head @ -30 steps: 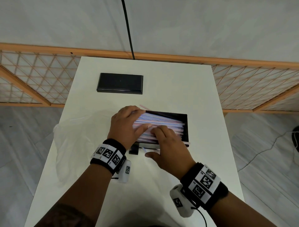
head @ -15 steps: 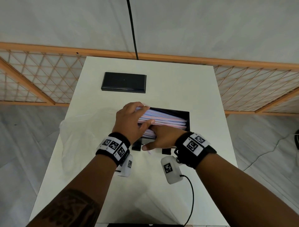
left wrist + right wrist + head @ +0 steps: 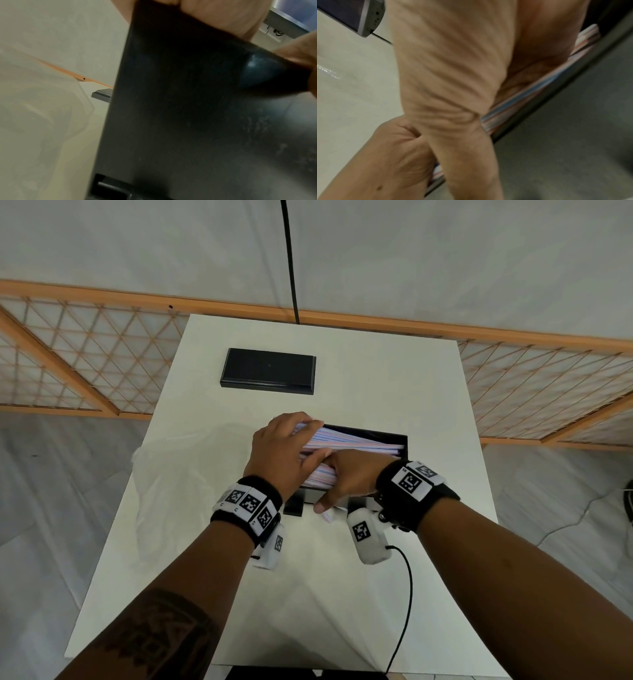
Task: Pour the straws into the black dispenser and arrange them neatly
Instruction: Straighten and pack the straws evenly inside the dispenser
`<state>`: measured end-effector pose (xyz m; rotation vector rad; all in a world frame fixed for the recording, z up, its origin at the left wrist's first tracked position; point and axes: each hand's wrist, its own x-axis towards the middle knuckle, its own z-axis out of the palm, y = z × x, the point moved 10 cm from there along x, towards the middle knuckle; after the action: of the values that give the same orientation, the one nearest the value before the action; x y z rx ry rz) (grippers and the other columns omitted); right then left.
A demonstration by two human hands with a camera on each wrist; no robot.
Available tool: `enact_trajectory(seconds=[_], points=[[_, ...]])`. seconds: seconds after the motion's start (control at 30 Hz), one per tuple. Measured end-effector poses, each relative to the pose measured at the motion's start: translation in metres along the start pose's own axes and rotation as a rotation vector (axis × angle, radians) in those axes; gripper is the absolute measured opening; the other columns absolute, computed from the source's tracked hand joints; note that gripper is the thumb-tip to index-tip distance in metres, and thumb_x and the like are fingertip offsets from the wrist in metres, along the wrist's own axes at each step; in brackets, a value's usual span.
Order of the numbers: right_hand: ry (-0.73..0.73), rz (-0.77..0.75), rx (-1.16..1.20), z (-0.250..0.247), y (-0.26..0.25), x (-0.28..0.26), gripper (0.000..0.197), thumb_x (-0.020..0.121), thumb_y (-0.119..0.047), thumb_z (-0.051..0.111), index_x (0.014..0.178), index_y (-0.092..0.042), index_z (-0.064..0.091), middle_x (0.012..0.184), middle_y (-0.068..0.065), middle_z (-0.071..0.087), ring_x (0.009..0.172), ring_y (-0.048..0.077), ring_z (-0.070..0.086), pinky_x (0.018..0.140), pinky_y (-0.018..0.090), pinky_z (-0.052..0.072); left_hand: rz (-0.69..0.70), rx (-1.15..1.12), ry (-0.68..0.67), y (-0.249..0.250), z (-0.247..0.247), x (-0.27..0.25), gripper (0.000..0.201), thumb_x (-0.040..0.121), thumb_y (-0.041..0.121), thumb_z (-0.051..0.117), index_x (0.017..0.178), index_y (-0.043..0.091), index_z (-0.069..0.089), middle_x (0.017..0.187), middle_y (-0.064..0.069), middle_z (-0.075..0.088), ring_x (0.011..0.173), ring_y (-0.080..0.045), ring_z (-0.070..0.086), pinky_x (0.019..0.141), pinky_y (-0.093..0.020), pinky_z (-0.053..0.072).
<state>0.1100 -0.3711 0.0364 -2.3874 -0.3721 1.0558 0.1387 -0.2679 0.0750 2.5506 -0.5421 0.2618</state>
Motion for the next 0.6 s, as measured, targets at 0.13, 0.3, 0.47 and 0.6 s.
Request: enact_trajectory(seconds=[0.13,0.3,0.47,0.6], points=[[0.004,-0.023,0.048,0.000,0.001,0.005,0.097,0.060,-0.051,0.093,0.144,-0.035,0.048,0.142,-0.016,0.054,0.131,0.008,0.049,0.117,0.032,0.035,-0.007,-0.017,-0.004,-0.003,0.002,0.001,0.048,0.092,0.053,0.052,0.131,0.026,0.062,0.131,0.005,0.057,0.120,-0.020,0.054,0.094,-0.047,0.048],[0.022,-0.006,0.074,-0.004,0.003,0.009,0.089,0.053,-0.052,0.096,0.131,-0.037,0.057,0.129,-0.017,0.062,0.123,0.008,0.054,0.114,0.033,0.039,-0.006,-0.045,-0.003,-0.005,0.003,0.002,0.046,0.095,0.050,0.048,0.130,0.024,0.064,0.130,0.001,0.059,0.119,-0.023,0.055,0.094,-0.049,0.049],[-0.009,0.026,0.045,-0.004,0.005,0.011,0.090,0.045,-0.062,0.094,0.125,-0.043,0.058,0.120,-0.020,0.065,0.117,0.008,0.058,0.110,0.035,0.043,-0.008,0.001,-0.018,-0.004,0.003,0.002,0.045,0.096,0.052,0.045,0.129,0.027,0.065,0.131,0.002,0.059,0.119,-0.023,0.054,0.093,-0.048,0.049],[-0.038,0.027,-0.009,-0.006,0.002,0.013,0.099,0.045,-0.063,0.094,0.133,-0.040,0.054,0.126,-0.018,0.063,0.120,0.010,0.056,0.111,0.035,0.042,-0.014,0.038,-0.024,-0.002,0.000,0.002,0.046,0.097,0.053,0.039,0.130,0.032,0.063,0.132,0.004,0.057,0.121,-0.022,0.052,0.094,-0.044,0.046]])
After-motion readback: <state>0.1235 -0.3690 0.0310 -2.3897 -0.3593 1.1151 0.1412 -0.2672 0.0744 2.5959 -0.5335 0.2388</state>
